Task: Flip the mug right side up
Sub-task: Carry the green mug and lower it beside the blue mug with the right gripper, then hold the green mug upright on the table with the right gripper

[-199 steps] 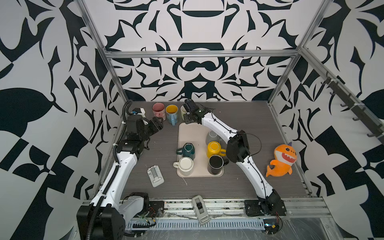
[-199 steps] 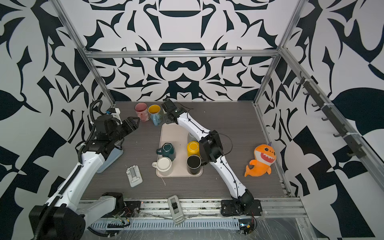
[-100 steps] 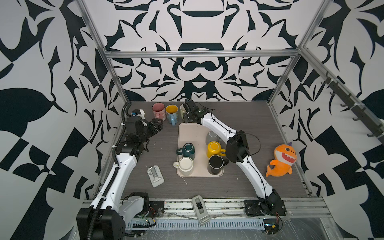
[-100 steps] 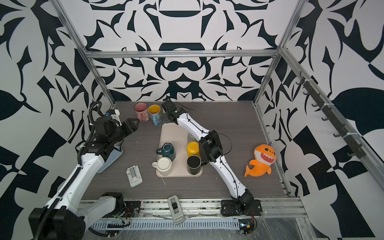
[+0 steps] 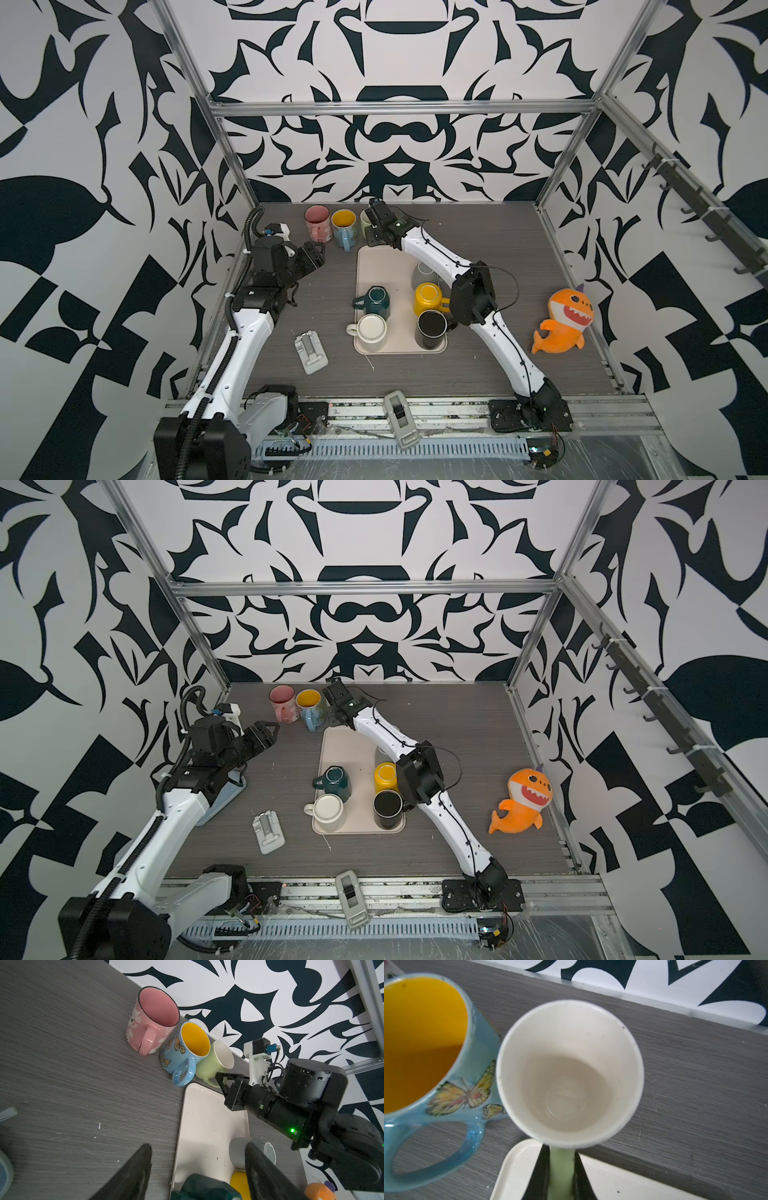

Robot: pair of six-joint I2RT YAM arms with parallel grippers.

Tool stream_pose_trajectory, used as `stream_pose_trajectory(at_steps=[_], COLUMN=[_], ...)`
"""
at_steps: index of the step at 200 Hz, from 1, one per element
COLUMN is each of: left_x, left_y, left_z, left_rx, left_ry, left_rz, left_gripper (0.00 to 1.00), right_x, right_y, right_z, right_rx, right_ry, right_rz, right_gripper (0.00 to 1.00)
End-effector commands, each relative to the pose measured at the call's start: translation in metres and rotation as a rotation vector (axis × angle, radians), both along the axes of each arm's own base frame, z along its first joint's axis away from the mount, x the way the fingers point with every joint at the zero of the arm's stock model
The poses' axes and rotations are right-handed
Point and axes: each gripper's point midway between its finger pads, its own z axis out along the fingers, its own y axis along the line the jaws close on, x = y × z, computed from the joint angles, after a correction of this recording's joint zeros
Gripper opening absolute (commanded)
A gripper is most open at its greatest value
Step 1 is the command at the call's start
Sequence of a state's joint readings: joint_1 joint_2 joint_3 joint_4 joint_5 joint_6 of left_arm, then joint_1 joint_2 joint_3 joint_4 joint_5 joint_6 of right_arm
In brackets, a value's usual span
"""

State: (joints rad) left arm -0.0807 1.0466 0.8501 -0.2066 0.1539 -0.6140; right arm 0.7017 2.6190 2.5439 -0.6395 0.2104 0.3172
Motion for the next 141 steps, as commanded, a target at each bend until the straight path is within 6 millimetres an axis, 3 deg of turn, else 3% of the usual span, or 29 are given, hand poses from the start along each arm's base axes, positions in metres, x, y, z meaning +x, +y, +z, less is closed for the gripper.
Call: stream_pose_trajectory(at_steps=[1,123,141], left_x=[-0.004,-0.012,-0.014], left_y=[0.003,0.006,0.006], left_z=[-0.001,0.002,0.005], left_rx=[0.005,-0.007,-0.009], left_ry=[-0.002,-0.004,-0.01], left_rz=[0.005,0.012,0.01], left_gripper=[0.74,0.74,0.74], right_x=[0.017,0.005,0.002], right_y=[0.013,0.006,0.004], right_z=[0.068,0.074,0.079], right_rx=[0.128,0.134,0.141], right_ry=[-0.157,-0.123,-0.122], right_rz=[-0.021,-0.027,-0.03], right_gripper=[0.16,0.4,0.48])
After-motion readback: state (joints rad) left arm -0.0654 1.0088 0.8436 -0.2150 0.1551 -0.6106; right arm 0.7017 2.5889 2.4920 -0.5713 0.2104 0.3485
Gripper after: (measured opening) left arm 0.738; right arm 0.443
